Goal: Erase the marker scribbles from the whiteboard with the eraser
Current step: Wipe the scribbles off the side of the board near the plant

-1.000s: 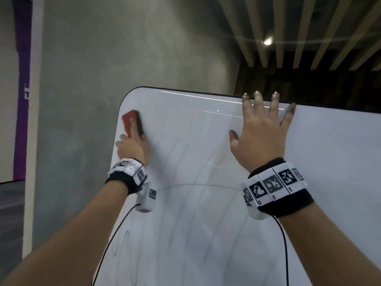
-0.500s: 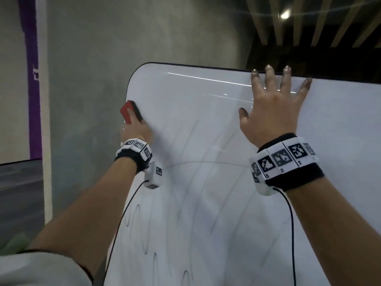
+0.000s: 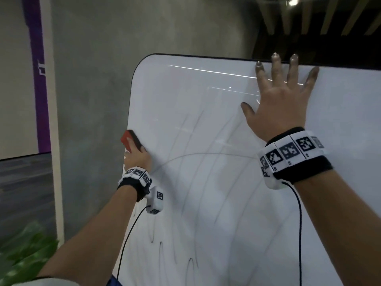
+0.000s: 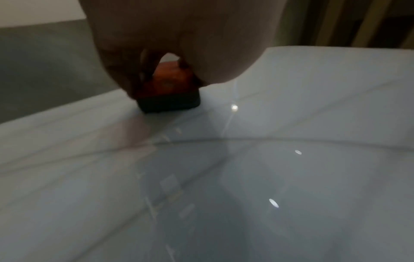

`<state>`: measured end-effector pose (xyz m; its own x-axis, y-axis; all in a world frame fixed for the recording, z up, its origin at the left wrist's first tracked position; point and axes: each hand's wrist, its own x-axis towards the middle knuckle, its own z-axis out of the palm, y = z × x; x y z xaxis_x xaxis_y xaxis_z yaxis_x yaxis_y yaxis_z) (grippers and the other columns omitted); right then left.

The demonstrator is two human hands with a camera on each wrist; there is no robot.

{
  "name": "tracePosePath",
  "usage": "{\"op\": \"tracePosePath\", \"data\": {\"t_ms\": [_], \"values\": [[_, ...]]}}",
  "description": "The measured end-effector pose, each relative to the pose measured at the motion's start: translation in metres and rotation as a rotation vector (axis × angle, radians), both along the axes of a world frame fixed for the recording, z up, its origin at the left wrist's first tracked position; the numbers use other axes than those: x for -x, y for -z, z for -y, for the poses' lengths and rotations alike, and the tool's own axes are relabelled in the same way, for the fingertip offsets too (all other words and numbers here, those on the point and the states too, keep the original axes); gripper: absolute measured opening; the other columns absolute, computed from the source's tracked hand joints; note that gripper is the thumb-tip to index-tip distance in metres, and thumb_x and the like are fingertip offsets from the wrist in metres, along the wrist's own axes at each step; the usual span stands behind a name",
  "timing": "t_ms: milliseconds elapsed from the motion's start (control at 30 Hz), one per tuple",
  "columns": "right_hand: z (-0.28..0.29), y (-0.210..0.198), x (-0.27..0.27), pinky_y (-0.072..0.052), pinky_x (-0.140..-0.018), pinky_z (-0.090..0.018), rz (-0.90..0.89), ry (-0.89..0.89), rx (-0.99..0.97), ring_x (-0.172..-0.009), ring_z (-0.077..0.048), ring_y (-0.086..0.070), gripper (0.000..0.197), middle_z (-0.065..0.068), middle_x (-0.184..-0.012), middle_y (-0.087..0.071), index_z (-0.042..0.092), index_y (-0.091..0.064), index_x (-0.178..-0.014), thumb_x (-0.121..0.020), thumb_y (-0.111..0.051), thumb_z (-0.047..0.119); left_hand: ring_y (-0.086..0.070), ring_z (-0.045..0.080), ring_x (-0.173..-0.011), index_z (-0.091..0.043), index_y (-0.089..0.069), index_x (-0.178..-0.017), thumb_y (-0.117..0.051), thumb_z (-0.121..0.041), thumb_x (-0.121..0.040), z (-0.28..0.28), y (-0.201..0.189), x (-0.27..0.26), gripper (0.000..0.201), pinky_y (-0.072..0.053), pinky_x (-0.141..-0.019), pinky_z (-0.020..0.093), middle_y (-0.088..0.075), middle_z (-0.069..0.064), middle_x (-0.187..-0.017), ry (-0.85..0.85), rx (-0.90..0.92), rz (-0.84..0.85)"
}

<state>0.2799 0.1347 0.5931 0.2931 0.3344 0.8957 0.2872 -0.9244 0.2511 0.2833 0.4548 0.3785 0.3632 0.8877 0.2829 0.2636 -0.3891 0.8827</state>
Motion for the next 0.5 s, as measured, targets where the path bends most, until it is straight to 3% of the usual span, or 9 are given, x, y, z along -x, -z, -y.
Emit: {"op": "tracePosePath", "data": {"t_ms": [67,133,167,267,333,433,500], "values": [[0.0,0.002,0.0,-0.002,-0.12,-0.07,0.013,-0.01,0.004,-0.155,-0.04,-0.005,0.083,-0.012,-0.168,-0.014,0.02,-0.024,-0.16,-0.092,-0.053,0.058,-0.055,0.041,-0.101,-0.03,-0.011,-0.162,-0.042,-0.035,-0.106,0.02,-0.002,0.002,0.064,-0.047,-0.087,0.049,-0.05,0.024,-0.119,0.032,-0.241,0.101],[0.001,0.003,-0.001,-0.002,-0.12,-0.07,0.014,-0.015,0.008,-0.155,-0.039,-0.004,0.083,-0.012,-0.169,-0.013,0.02,-0.025,-0.159,-0.092,-0.054,0.057,-0.053,0.038,-0.095,-0.029,-0.016,-0.161,-0.045,-0.035,-0.105,0.023,0.007,0.004,0.063,-0.048,-0.083,0.048,-0.05,0.022,-0.114,0.071,-0.351,0.146],[0.003,0.002,-0.001,-0.002,-0.12,-0.07,0.013,-0.015,0.015,-0.155,-0.04,-0.004,0.082,-0.012,-0.169,-0.012,0.02,-0.025,-0.159,-0.092,-0.054,0.057,-0.056,0.04,-0.102,-0.029,-0.015,-0.161,-0.045,-0.034,-0.105,0.011,0.017,0.001,0.065,-0.048,-0.09,0.049,-0.052,0.024,-0.122,0.066,-0.261,0.118],[0.007,0.001,-0.001,-0.003,-0.12,-0.069,-0.004,-0.023,0.049,-0.155,-0.04,-0.005,0.082,-0.013,-0.169,-0.013,0.019,-0.026,-0.159,-0.092,-0.057,0.056,-0.049,0.047,-0.131,-0.028,-0.007,-0.163,-0.045,-0.029,-0.104,-0.029,0.047,-0.001,0.071,-0.037,-0.115,0.049,-0.041,0.03,-0.15,0.047,0.312,0.03],[0.009,0.0,-0.003,-0.004,-0.12,-0.069,-0.013,-0.026,0.055,-0.155,-0.041,-0.006,0.082,-0.013,-0.168,-0.013,0.019,-0.026,-0.159,-0.092,-0.056,0.056,-0.047,0.048,-0.133,-0.026,-0.006,-0.163,-0.044,-0.031,-0.105,-0.027,0.052,0.0,0.069,-0.035,-0.116,0.048,-0.04,0.032,-0.151,0.054,0.38,0.02],[0.009,0.001,-0.003,-0.003,-0.12,-0.069,-0.003,-0.02,0.058,-0.155,-0.041,-0.005,0.082,-0.013,-0.169,-0.012,0.02,-0.025,-0.159,-0.093,-0.055,0.057,-0.053,0.048,-0.121,-0.028,-0.01,-0.163,-0.043,-0.034,-0.106,0.009,0.033,0.005,0.066,-0.043,-0.104,0.052,-0.049,0.033,-0.136,0.033,0.112,0.034],[0.008,0.002,-0.003,-0.003,-0.12,-0.069,0.005,-0.033,0.049,-0.155,-0.041,-0.005,0.082,-0.014,-0.168,-0.012,0.02,-0.026,-0.159,-0.093,-0.056,0.056,-0.056,0.041,-0.099,-0.029,-0.018,-0.161,-0.048,-0.033,-0.104,0.039,0.018,0.009,0.065,-0.047,-0.088,0.049,-0.053,0.027,-0.113,0.063,-0.234,0.148]]}}
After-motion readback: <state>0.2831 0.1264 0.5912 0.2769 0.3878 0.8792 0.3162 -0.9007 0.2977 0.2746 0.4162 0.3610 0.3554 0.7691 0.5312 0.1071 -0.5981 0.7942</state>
